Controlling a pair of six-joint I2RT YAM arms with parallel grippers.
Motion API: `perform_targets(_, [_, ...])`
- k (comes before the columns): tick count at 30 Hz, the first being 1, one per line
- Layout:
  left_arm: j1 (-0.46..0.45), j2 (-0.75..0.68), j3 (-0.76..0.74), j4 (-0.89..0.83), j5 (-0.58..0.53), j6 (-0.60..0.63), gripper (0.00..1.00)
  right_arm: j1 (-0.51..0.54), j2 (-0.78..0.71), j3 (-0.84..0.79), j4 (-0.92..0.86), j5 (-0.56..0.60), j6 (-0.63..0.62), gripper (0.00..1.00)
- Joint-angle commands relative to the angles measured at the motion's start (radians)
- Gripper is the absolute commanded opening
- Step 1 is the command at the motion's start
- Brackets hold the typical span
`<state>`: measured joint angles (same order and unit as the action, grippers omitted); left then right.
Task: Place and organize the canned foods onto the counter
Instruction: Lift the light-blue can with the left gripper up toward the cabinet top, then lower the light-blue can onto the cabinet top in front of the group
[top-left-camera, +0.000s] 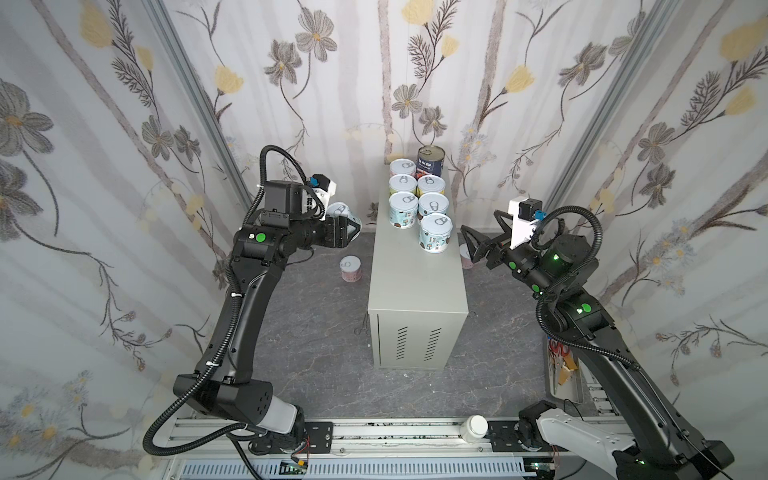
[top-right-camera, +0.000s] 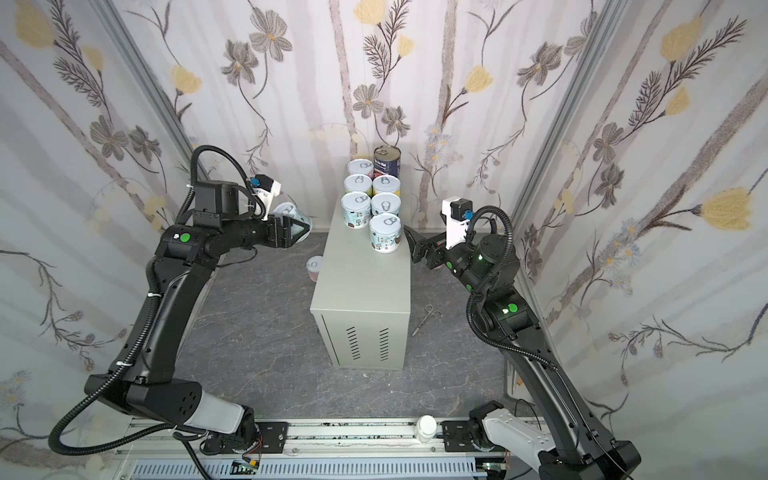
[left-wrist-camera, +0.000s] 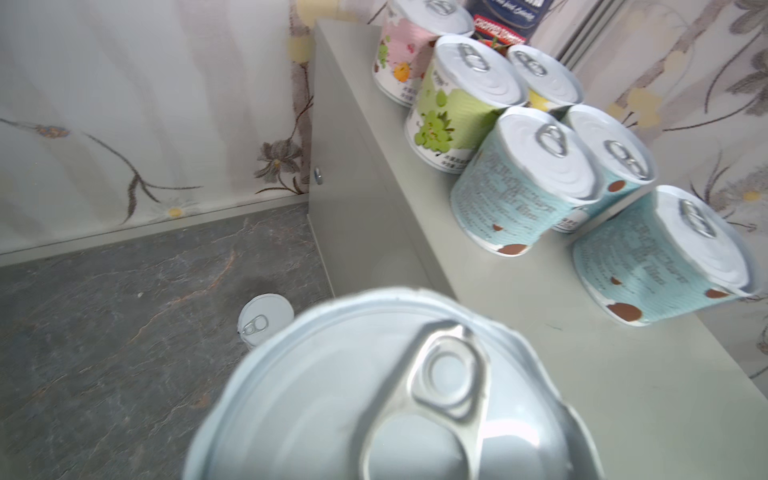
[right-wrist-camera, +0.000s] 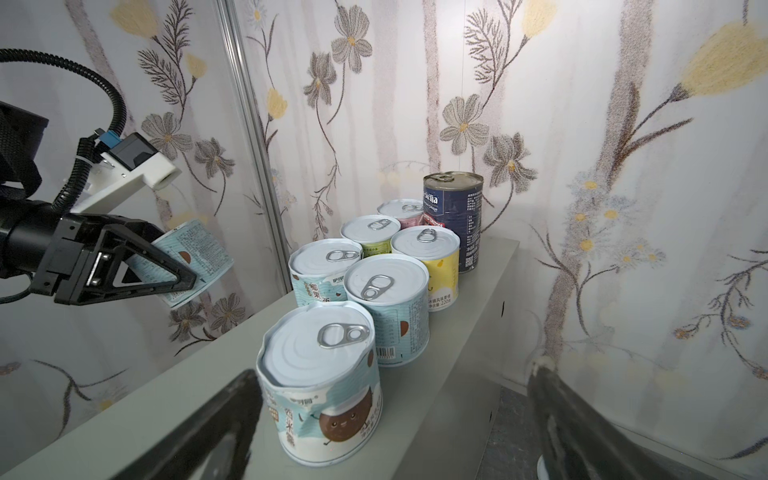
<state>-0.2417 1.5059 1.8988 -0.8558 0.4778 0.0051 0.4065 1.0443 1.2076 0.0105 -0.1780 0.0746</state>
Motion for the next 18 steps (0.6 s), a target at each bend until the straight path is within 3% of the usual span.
perform_targets(1, [-0.053, 0.019, 0.050, -0.040, -0.010, 0.065, 0.58, 0.000, -0.011, -0.011, 0.018, -0.018, 0.000, 1.00])
perform_targets(5, [-0.134, 0.036, 0.082, -0.079, -0.092, 0.103, 0.58, 0.000, -0.025, -0.025, 0.017, -0.024, -0.001, 1.00])
perform_targets(18, [-0.268, 0.091, 0.124, -0.090, -0.132, 0.146, 0.58, 0.000, -0.049, -0.049, 0.024, -0.046, 0.001, 1.00])
